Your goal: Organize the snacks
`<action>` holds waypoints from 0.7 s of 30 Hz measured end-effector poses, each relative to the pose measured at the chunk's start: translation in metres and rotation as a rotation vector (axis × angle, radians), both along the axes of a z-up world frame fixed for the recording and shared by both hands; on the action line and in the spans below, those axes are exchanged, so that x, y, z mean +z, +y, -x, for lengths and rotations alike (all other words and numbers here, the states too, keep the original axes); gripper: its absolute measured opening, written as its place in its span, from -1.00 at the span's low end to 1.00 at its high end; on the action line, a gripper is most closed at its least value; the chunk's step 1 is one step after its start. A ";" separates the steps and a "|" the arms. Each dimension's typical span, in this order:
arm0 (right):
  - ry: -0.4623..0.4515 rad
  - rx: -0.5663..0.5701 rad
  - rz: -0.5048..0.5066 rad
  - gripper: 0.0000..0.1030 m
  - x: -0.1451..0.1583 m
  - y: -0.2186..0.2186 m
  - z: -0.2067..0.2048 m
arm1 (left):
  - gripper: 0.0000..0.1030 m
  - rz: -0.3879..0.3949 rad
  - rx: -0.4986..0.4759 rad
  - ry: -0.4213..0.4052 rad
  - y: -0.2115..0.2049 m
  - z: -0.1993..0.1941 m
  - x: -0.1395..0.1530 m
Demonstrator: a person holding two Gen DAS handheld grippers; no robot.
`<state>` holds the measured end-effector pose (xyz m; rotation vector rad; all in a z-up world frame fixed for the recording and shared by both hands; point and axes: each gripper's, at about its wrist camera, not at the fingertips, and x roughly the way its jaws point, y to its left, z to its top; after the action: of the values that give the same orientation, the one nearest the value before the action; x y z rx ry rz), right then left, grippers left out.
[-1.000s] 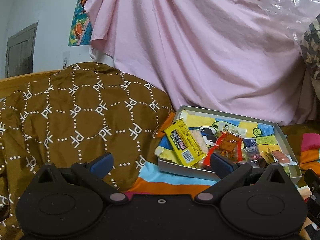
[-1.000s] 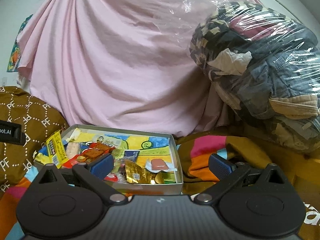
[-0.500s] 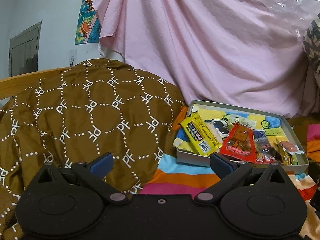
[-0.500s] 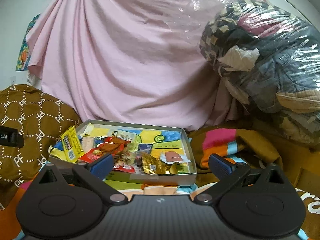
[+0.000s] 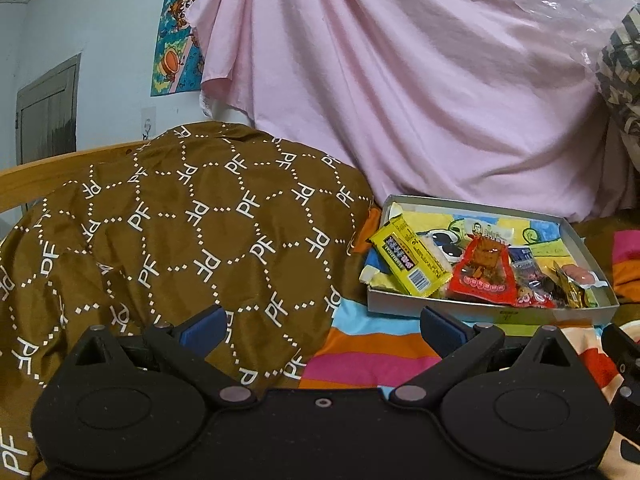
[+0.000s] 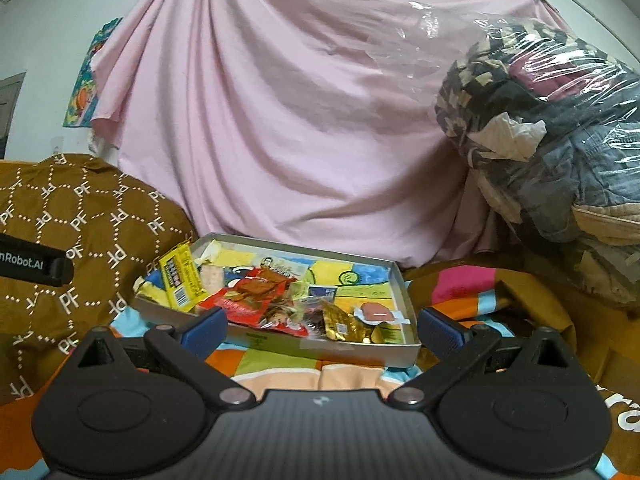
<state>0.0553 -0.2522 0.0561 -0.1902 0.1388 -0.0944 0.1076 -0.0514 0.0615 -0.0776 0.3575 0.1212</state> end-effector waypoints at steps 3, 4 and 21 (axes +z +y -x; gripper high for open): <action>0.009 0.004 0.006 1.00 -0.002 0.004 0.005 | 0.99 0.004 0.002 -0.004 0.004 0.006 -0.002; 0.011 0.005 0.008 1.00 -0.002 0.005 0.007 | 0.99 0.005 0.003 -0.006 0.005 0.008 -0.003; 0.028 -0.006 0.002 1.00 -0.004 0.017 0.038 | 0.99 -0.004 -0.013 -0.003 0.016 0.040 -0.010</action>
<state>0.0175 -0.2353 0.0518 -0.1929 0.1669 -0.0980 0.0681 -0.0349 0.0513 -0.0715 0.3547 0.1090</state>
